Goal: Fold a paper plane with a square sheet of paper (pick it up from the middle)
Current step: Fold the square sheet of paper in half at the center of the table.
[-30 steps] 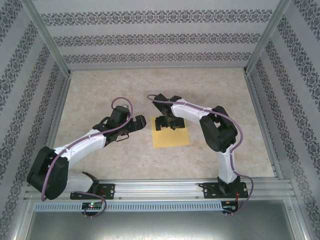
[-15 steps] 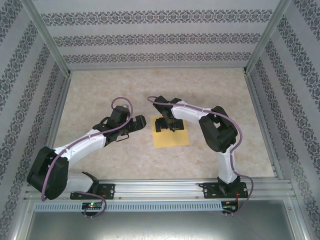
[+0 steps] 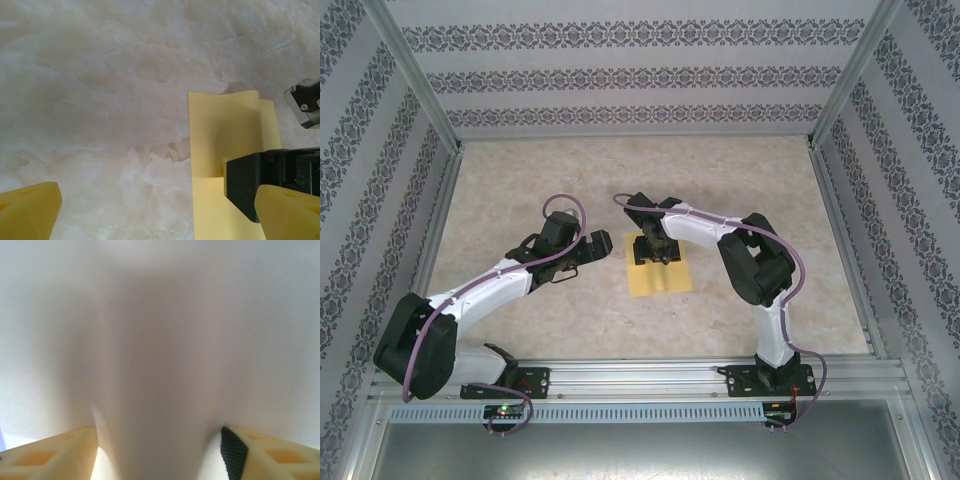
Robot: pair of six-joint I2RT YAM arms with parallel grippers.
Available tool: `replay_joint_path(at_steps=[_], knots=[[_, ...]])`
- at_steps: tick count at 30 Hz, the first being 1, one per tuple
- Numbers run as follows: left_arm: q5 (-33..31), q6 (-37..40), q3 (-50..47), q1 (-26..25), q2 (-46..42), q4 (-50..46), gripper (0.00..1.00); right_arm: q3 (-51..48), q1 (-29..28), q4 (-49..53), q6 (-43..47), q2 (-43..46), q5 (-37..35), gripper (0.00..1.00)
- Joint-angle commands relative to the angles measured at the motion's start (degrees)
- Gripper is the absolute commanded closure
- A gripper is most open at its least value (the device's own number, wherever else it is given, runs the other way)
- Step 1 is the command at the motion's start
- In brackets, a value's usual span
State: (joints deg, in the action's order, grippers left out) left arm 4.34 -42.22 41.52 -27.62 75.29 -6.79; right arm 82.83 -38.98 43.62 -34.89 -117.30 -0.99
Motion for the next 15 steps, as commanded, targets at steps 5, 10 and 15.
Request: replay_joint_path(at_steps=[5,10,15], knots=[[0.1,0.2,1.0,0.6,-0.3,0.3,0.0,-2.0,1.2,-1.3,-1.4,5.0,2.9,0.56],[-0.2,0.1,1.2,0.6,-0.2,0.3,0.0,-3.4,1.9,-4.8,-2.1,9.4,7.1,0.66],[-0.4,0.4,1.5,0.6,-0.5,-0.6,0.0,-6.4,3.8,-12.7,-5.1,13.0,17.3,0.72]])
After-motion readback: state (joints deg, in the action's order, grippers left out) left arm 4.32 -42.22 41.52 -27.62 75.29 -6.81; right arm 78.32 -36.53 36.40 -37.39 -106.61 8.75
